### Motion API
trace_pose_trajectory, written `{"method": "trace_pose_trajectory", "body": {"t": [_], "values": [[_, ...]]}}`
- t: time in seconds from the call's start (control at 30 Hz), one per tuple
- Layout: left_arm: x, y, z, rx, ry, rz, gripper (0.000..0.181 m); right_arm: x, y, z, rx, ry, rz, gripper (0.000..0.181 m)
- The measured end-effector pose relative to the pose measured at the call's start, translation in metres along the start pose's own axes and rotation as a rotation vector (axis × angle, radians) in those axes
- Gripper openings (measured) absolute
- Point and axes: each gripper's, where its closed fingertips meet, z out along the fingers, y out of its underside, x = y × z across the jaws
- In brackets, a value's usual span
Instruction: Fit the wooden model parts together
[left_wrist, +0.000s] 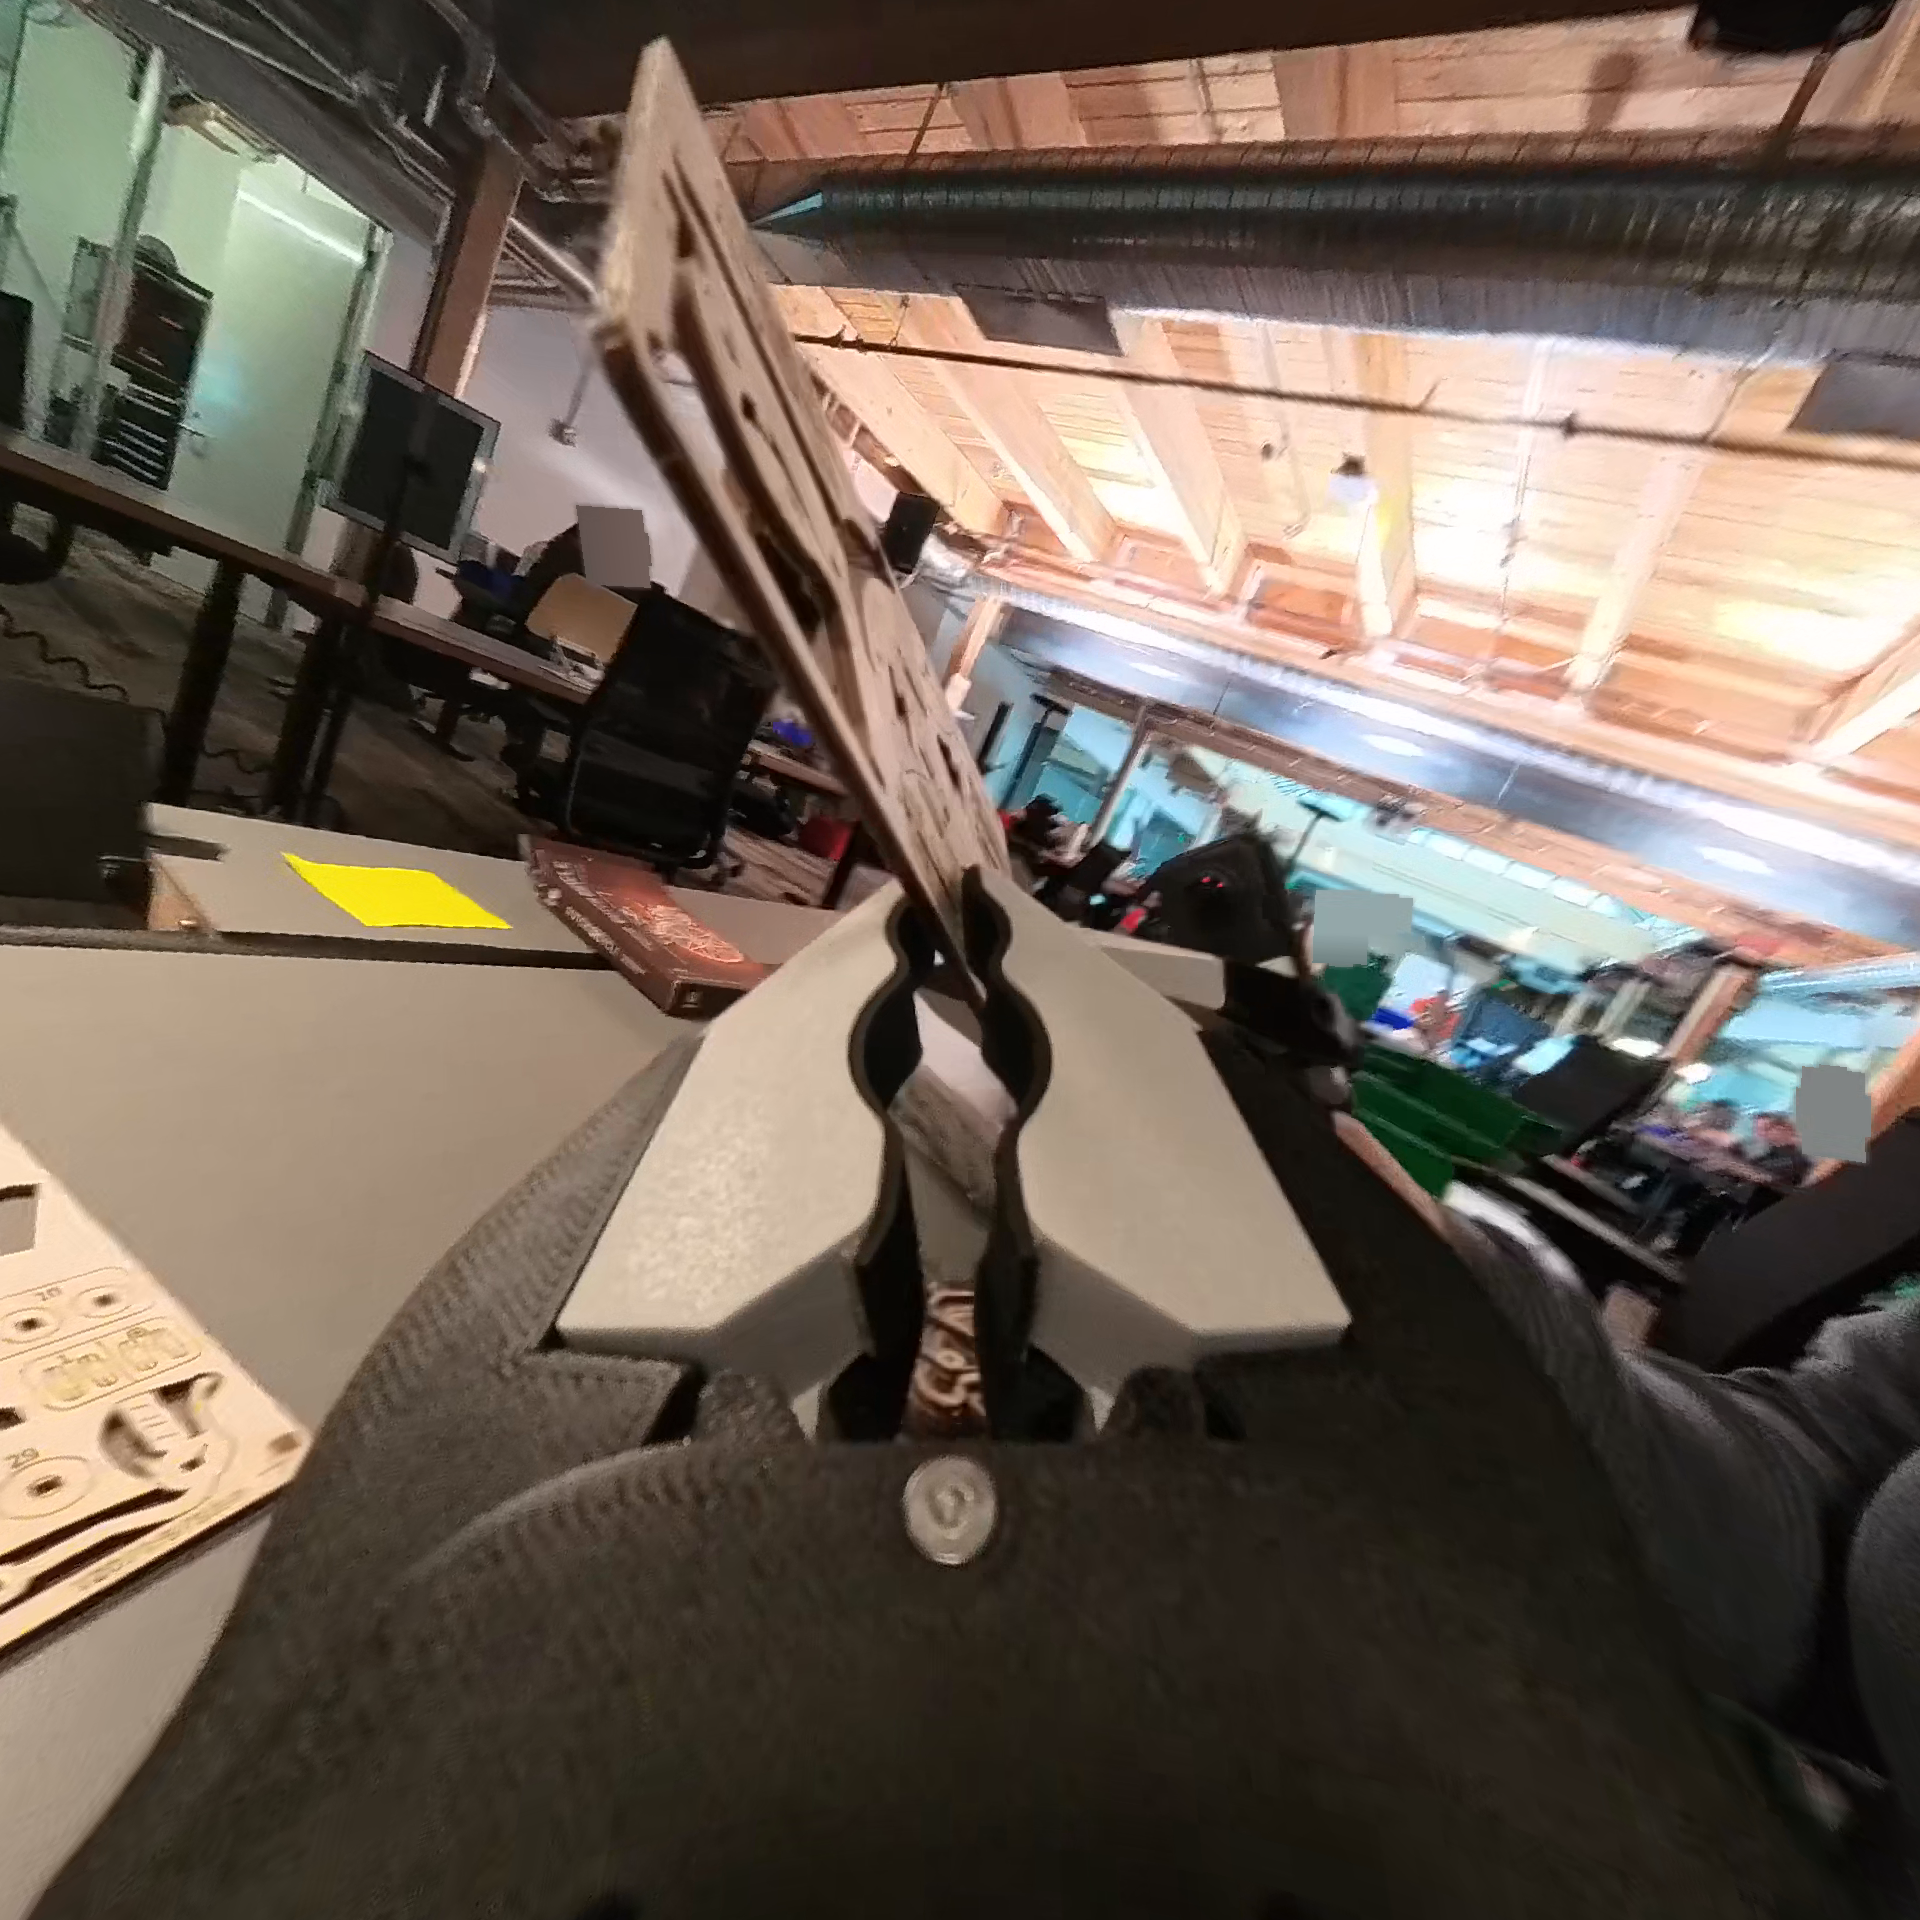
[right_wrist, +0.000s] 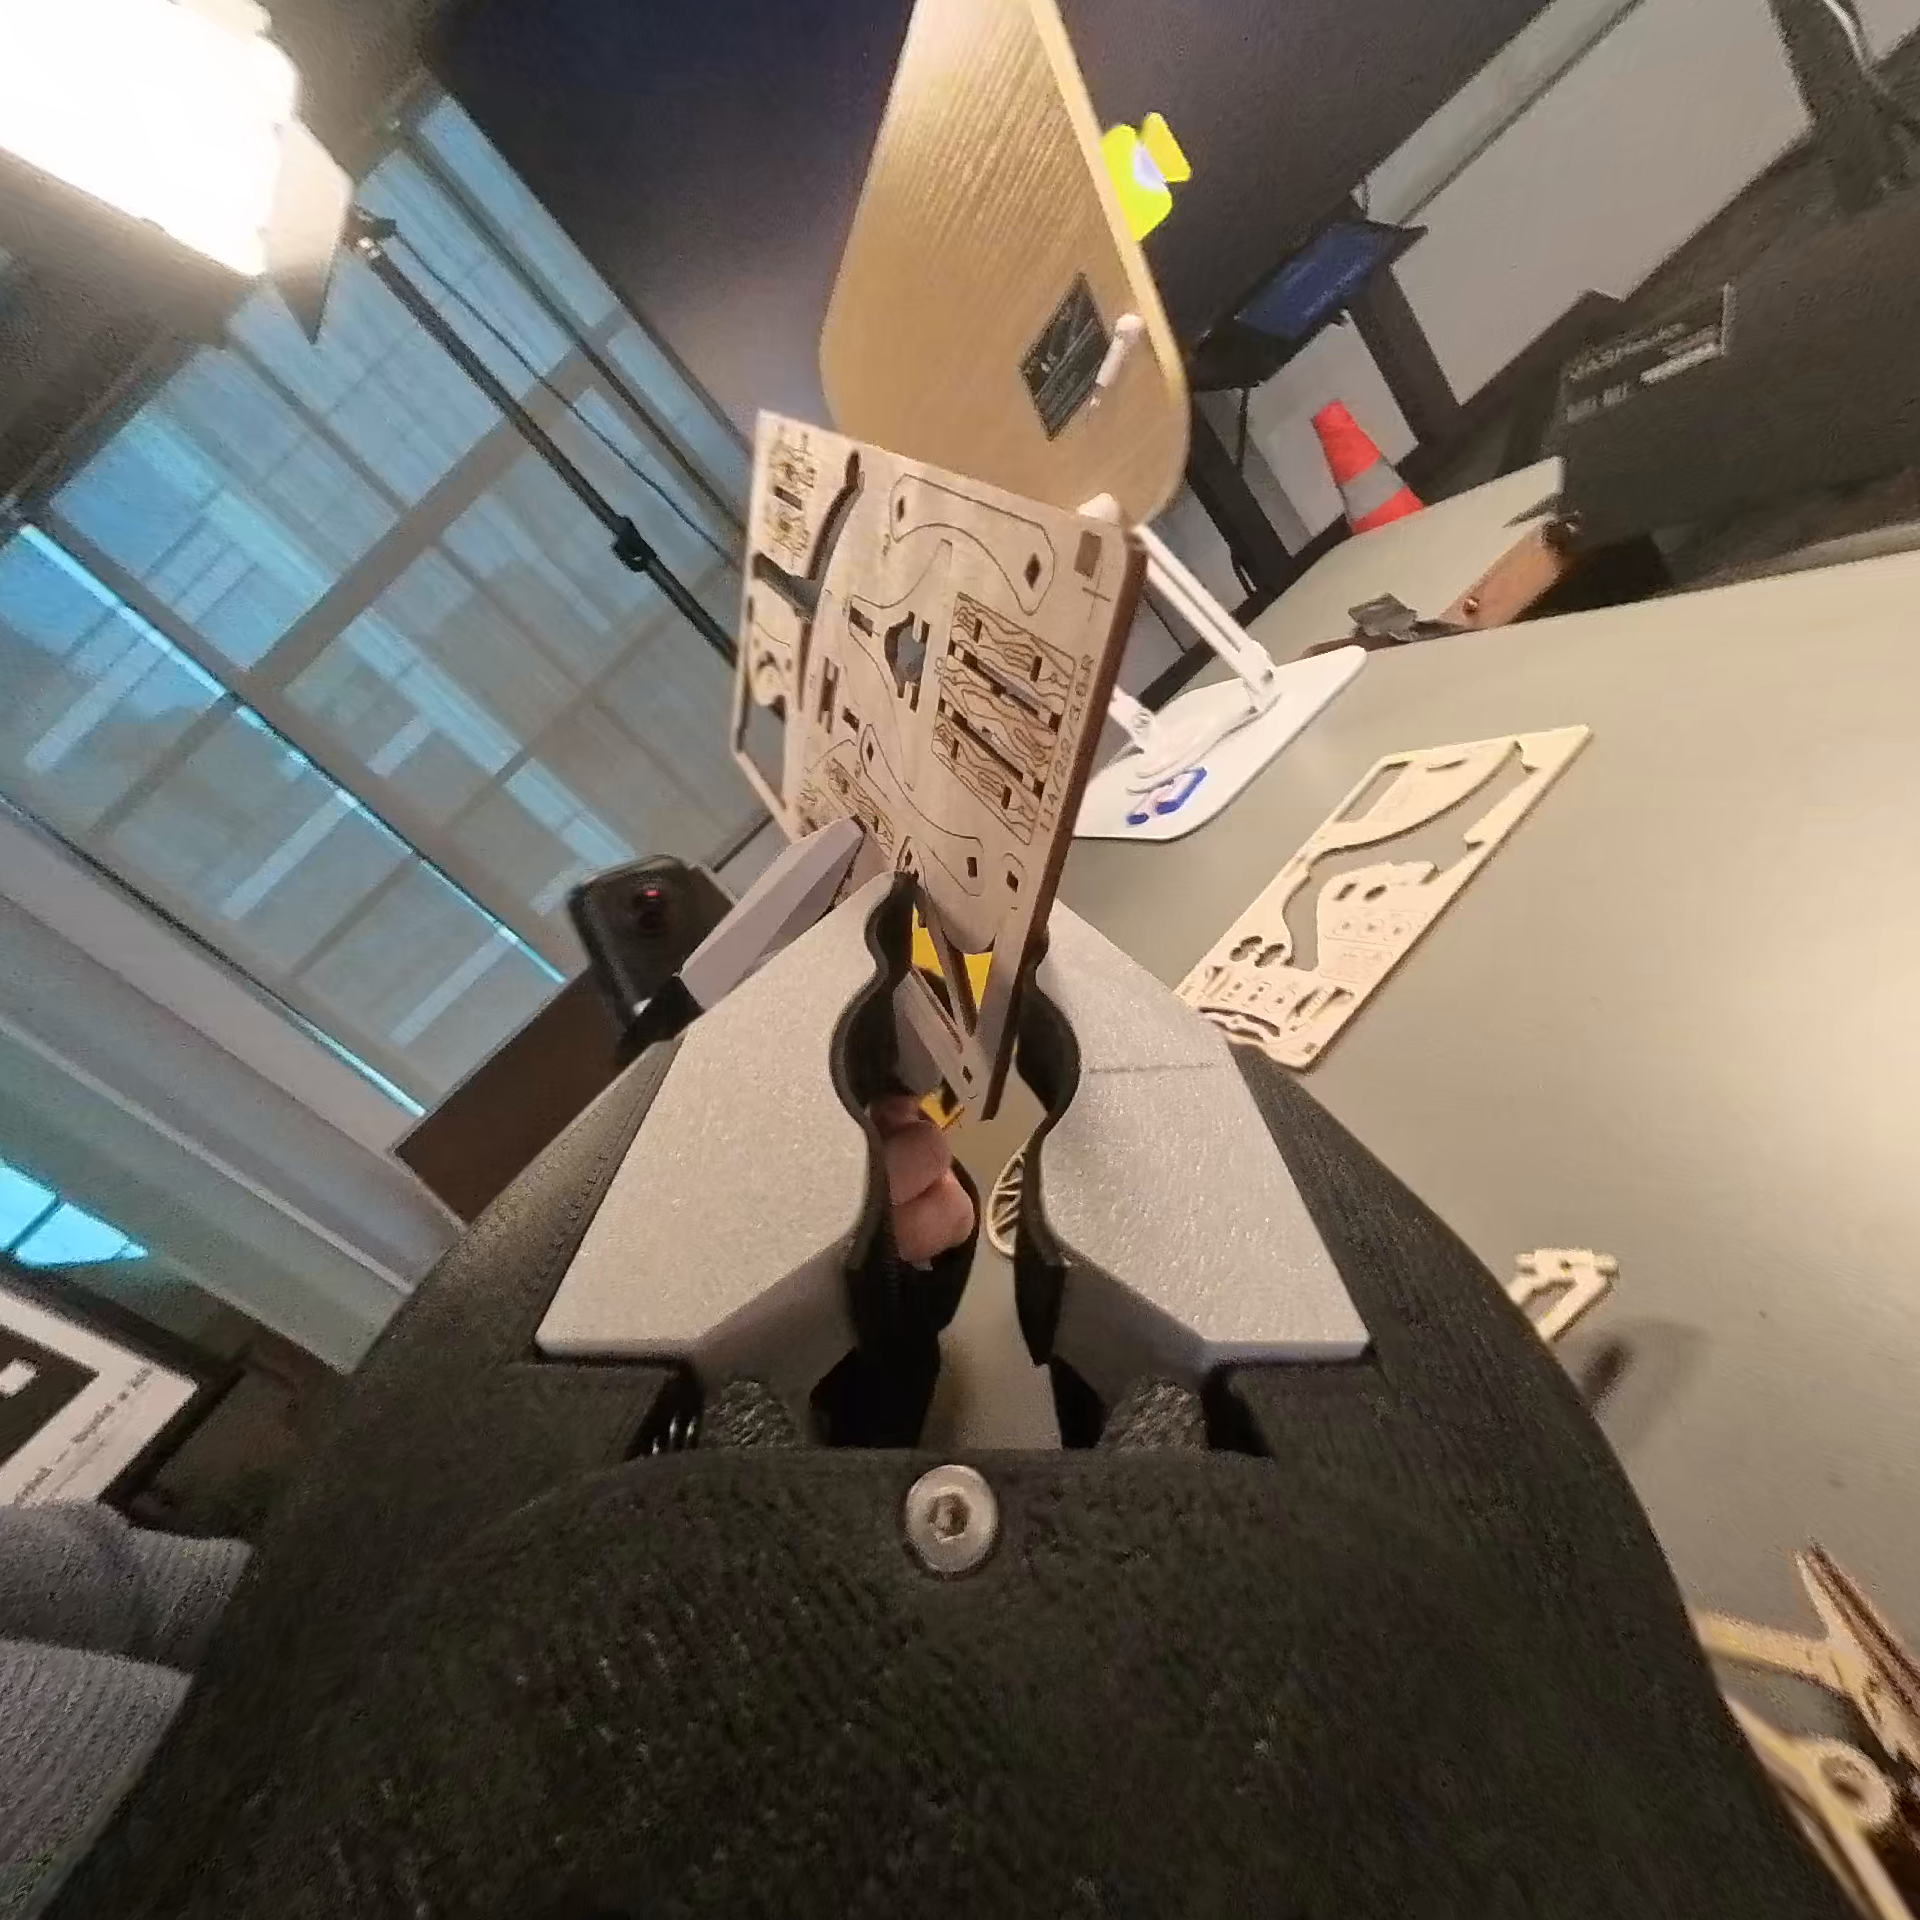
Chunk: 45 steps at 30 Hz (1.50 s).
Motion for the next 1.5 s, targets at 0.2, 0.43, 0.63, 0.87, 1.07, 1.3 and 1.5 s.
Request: {"method": "trace_pose_trajectory", "body": {"t": [0.2,0.43,0.63,0.87,1.07,1.3,1.5], "values": [[0.004,-0.001,0.001,0.043,0.073,-0.118,0.002,-0.002,0.007,-0.002,-0.098,-0.14,0.081,0.012],[0.002,-0.006,-0.002,0.09,0.098,-0.182,0.001,-0.01,0.013,0.001,-0.08,-0.21,0.153,0.013],[0.0,-0.005,-0.001,0.087,0.087,-0.173,0.001,-0.008,0.01,0.001,-0.047,-0.204,0.175,0.015],[0.005,0.001,0.003,0.058,0.059,-0.097,0.001,0.0,0.009,0.002,-0.004,-0.16,0.198,0.022],[0.004,0.0,0.003,0.068,0.045,-0.095,0.002,0.0,0.008,0.004,0.003,-0.149,0.184,0.019],[0.011,-0.003,0.003,0.035,0.016,0.02,0.002,-0.002,0.006,0.004,0.017,-0.121,0.13,0.026],[0.011,-0.002,0.003,0.01,-0.028,0.102,0.002,-0.001,0.007,0.003,0.033,-0.092,0.149,0.026]]}}
